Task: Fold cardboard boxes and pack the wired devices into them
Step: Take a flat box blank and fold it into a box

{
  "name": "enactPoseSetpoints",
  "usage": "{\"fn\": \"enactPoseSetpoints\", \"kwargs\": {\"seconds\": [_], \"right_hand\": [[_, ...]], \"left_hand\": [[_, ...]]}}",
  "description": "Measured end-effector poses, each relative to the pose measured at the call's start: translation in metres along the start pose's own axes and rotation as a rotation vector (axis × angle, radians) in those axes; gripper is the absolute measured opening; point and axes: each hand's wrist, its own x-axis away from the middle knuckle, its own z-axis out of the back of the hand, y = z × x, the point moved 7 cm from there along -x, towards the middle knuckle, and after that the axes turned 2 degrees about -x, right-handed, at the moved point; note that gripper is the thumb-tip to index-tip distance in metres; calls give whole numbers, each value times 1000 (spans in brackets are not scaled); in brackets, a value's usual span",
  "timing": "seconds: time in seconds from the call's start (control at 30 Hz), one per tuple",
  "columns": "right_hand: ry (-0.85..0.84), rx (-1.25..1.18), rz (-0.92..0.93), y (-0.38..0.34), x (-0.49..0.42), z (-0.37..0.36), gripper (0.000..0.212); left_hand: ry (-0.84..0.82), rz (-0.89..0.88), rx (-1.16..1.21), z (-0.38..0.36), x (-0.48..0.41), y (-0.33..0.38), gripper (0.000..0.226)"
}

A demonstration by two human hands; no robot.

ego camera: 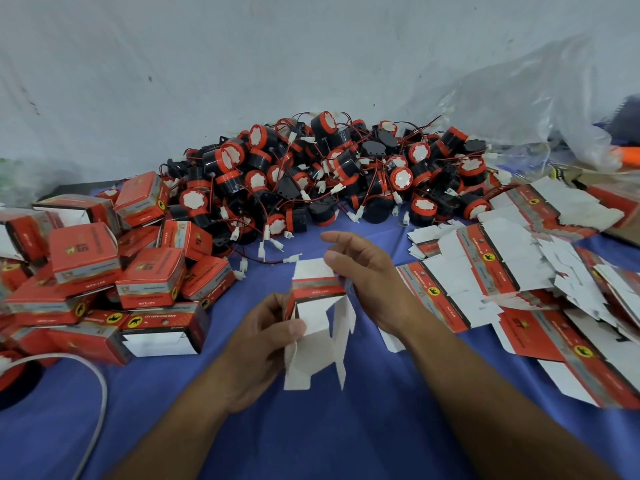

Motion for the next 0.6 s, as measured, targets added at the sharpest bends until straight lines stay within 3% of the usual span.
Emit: {"fn": "enactPoseSetpoints", "kwargs": {"seconds": [0.1,0.2,0.3,0.4,0.53,0.6], "right_hand": [[-168,239,-21,-3,6,-11,48],[-277,234,-122,7,13,-27,57],[-322,136,-262,18,20,-37,70],[-322,222,-319,26,24,-42,79],[-343,-165,-392,30,28,-46,85],[-381,-154,-306,23,27,-44,87]], "left_hand": [[143,-82,70,13,-4,4,45],[226,-157,105,25,-4,9,32],[164,-216,235,28,-4,14,34],[108,-209,405,25,-4,13,36],[61,-212,518,26,-5,16,39],[56,-208,590,30,-5,20,37]]}}
